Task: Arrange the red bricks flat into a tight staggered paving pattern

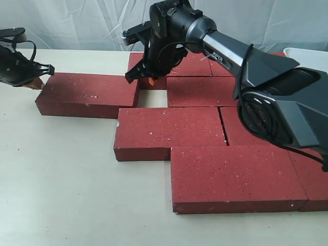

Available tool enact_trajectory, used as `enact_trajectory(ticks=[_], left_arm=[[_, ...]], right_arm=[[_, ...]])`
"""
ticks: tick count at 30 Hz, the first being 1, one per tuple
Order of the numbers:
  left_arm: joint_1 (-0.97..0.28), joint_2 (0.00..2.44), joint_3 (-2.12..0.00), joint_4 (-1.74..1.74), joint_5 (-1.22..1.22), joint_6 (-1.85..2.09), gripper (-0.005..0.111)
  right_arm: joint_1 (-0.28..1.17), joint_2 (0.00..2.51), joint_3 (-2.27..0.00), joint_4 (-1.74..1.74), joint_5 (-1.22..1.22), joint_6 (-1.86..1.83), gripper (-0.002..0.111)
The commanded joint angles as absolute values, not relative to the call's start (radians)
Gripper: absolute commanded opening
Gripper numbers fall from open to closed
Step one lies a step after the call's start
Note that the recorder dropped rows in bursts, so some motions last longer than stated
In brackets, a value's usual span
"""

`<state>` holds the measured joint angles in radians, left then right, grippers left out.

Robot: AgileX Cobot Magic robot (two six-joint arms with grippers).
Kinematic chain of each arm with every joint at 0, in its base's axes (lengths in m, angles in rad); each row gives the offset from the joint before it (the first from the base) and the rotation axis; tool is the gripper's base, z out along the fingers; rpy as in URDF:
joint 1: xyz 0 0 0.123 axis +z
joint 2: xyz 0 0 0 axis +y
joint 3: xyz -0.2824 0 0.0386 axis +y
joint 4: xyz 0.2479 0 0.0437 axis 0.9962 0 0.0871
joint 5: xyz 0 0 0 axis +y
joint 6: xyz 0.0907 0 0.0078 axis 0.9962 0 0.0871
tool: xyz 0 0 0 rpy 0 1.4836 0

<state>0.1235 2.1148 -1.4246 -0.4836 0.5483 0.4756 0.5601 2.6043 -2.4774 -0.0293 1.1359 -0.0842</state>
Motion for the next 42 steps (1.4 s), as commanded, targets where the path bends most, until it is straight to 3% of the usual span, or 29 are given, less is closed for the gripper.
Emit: enact_trajectory(ticks=[1, 19, 42], left_arm=[[0.116, 2.143, -1.422, -0.505, 0.611, 0.470, 0.000], [0.010, 2.152, -1.422, -0.592, 0.656, 0.534, 0.000], [-0.026, 2.152, -1.422, -0.556, 0.639, 0.543, 0.000]], right_arm=[[0.548, 2.539, -2.487, -0.081, 1.176, -0.067, -0.001], [0.548, 2.514, -2.487, -0.085, 1.200, -0.067, -0.001], [0.548, 2.518, -2.487, -0.046, 1.198, -0.067, -0.001]])
